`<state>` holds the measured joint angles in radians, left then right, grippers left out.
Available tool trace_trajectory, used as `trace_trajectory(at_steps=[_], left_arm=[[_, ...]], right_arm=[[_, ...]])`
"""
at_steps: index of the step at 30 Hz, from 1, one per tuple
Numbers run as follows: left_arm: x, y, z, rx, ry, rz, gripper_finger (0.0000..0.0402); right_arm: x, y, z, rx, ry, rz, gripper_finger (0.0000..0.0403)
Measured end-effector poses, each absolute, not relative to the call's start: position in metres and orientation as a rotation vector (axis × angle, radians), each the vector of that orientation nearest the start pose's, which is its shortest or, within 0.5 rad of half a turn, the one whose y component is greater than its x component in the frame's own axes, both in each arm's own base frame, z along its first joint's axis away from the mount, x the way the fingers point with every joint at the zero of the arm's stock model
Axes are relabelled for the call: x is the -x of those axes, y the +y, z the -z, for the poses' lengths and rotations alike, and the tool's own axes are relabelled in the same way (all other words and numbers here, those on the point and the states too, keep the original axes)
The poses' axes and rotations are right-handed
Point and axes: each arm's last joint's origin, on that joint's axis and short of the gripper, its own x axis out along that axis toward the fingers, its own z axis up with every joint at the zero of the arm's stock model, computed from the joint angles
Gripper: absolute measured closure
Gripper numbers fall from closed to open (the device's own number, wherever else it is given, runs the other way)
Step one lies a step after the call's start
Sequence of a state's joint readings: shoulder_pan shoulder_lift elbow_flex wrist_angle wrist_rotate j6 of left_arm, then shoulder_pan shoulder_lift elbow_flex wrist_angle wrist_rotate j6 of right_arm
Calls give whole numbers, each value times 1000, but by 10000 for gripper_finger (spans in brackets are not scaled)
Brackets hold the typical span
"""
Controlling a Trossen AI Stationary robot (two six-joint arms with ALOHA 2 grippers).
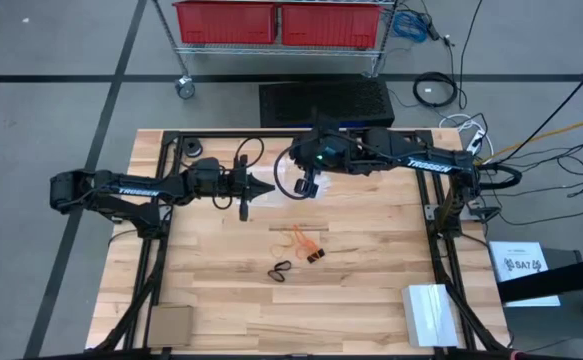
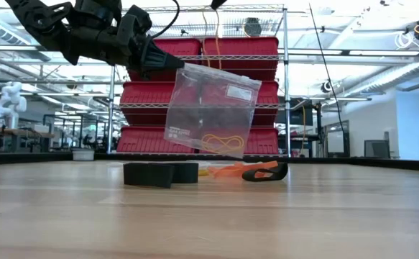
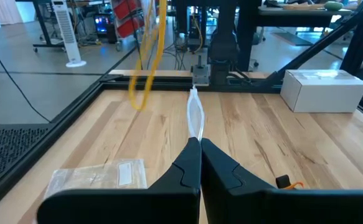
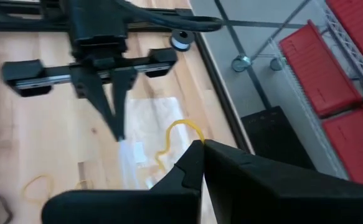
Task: Sort rubber bands
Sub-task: Put the yellow rubber band into the right transparent zip lock bag
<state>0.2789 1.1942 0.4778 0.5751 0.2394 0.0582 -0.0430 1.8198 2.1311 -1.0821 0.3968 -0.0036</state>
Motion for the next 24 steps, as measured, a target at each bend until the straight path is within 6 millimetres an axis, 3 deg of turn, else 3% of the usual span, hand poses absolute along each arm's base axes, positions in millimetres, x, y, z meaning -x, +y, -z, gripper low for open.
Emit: trace_trajectory(at_steps=[24], left_arm=[[-235, 60, -220, -22, 138, -36, 400]], right_arm=[[-368, -19, -427, 90, 735, 418, 403]])
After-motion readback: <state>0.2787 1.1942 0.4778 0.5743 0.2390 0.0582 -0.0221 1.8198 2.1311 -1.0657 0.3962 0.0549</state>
